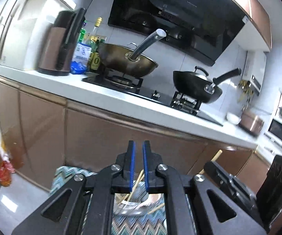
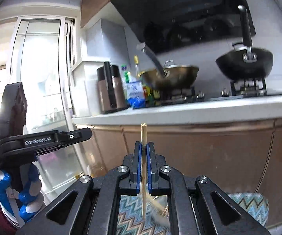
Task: Organize utensils
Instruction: 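Lift both held chopsticks upright and carry them toward the wire holder, then lower the chopsticks into the wire holder and open both tools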
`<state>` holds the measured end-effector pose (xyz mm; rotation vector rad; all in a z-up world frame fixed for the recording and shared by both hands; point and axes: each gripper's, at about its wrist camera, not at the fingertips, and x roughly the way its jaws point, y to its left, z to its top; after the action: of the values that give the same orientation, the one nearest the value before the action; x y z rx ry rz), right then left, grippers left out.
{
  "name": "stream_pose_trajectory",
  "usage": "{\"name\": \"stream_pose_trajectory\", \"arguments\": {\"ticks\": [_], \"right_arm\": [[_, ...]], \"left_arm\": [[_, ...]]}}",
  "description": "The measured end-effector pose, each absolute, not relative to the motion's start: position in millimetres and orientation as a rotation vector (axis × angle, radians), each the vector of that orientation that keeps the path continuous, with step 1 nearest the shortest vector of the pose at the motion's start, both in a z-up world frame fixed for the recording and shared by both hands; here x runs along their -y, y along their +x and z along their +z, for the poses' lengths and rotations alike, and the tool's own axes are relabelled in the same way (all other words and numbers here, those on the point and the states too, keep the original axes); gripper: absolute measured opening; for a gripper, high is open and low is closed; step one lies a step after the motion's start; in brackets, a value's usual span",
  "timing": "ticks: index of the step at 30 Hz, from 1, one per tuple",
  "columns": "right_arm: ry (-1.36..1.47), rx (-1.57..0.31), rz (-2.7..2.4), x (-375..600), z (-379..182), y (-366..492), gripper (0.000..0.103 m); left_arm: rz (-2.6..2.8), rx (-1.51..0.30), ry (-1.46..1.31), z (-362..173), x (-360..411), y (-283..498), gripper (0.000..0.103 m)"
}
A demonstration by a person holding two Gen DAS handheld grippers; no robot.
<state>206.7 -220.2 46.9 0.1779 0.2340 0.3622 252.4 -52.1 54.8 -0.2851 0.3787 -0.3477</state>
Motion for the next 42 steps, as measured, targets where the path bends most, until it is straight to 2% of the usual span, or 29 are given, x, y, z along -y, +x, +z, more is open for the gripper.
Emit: {"name": "stream_pose_trajectory", "arguments": {"ticks": [13,31,33,35,42], "right_arm": [[0.146,-0.24,0.327,225.0,3.6,262.8,0.005],[0.115,-0.325,0.301,210.8,-35.8,283.3,0.006],[0.125,-0.341,0.298,210.9,-40.7,283.4,0.01],[0.133,-0.349,0.294,211.3,-42.3,280.5,0.023],[0.154,-0.329,0.283,217.0,-27.7,247.8,0.027]], "left_arm": [[-0.418,-0.476,-0.362,-5.9,75.9,342.8,0.007],[-0.346,-0.55,-0.353,-34.2,43.1,324.2,0.007],[-0.334,-0.557,-0.351,-35.9,38.8,319.3,0.007],[-0.325,-0.566,-0.35,-36.0,33.9,313.2,0.009],[-0.288,-0.585,-0.324,-33.4,21.2,281.6,0.009]]}}
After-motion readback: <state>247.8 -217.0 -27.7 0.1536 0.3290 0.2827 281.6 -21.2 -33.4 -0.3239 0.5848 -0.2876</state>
